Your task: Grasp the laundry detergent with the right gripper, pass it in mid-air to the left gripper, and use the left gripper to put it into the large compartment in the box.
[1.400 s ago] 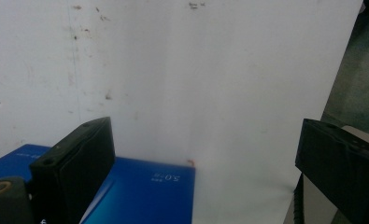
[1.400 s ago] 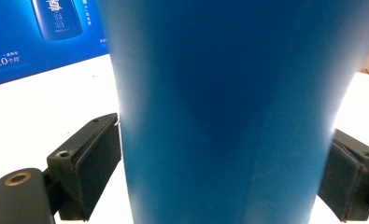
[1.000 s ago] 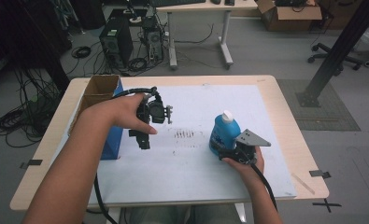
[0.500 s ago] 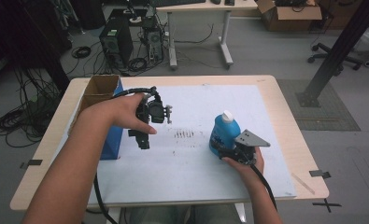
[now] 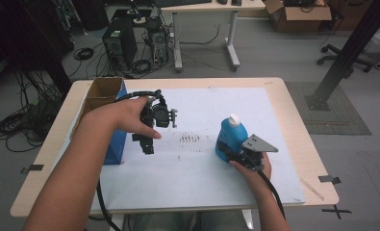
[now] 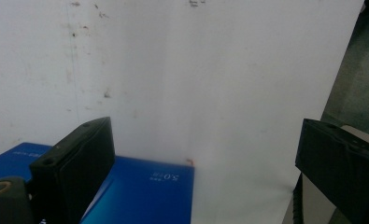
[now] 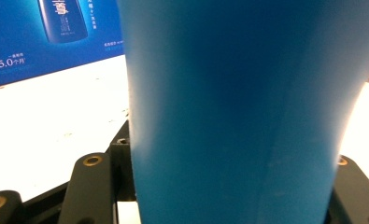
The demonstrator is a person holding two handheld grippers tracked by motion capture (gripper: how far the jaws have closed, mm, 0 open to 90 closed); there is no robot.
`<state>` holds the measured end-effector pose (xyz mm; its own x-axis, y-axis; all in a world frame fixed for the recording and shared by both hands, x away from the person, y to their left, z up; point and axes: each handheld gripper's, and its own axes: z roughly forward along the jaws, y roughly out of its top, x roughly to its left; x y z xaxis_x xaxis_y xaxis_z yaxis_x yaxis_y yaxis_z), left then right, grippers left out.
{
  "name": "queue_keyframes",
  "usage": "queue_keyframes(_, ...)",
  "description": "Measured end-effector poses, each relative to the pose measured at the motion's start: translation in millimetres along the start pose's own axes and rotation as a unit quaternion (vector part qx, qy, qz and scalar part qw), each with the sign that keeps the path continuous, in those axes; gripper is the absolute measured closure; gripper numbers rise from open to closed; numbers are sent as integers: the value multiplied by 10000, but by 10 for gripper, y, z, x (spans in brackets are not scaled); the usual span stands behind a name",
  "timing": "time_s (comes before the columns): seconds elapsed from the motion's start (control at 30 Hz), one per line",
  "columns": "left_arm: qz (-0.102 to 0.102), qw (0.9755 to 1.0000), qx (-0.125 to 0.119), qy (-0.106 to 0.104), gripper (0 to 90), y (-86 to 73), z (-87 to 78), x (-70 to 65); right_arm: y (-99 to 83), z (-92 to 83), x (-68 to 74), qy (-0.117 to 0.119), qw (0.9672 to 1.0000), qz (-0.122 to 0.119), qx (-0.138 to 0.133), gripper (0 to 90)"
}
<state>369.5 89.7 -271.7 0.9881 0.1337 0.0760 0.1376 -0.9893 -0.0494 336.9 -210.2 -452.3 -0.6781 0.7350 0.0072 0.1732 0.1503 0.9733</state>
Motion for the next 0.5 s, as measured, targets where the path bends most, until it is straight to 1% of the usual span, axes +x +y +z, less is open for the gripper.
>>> queue_keyframes(0.27, -12, 10000, -13, 6, 52, 9, -1, -1, -4, -4, -14, 51, 10000, 36, -30, 438)
queue_keyframes(0.43, 4, 10000, -24, 8, 52, 2, -6, 0, 6, -8, -15, 59, 10000, 10, -1, 447)
queue_keyframes(0.47, -8, 10000, -35, -1, 52, -1, -6, 1, 6, -10, -11, 20, 10000, 10, -1, 448)
queue_keyframes(0.5, -24, 10000, -39, 15, 52, -5, -1, 6, 8, -12, -7, 45, 10000, 2, -13, 449)
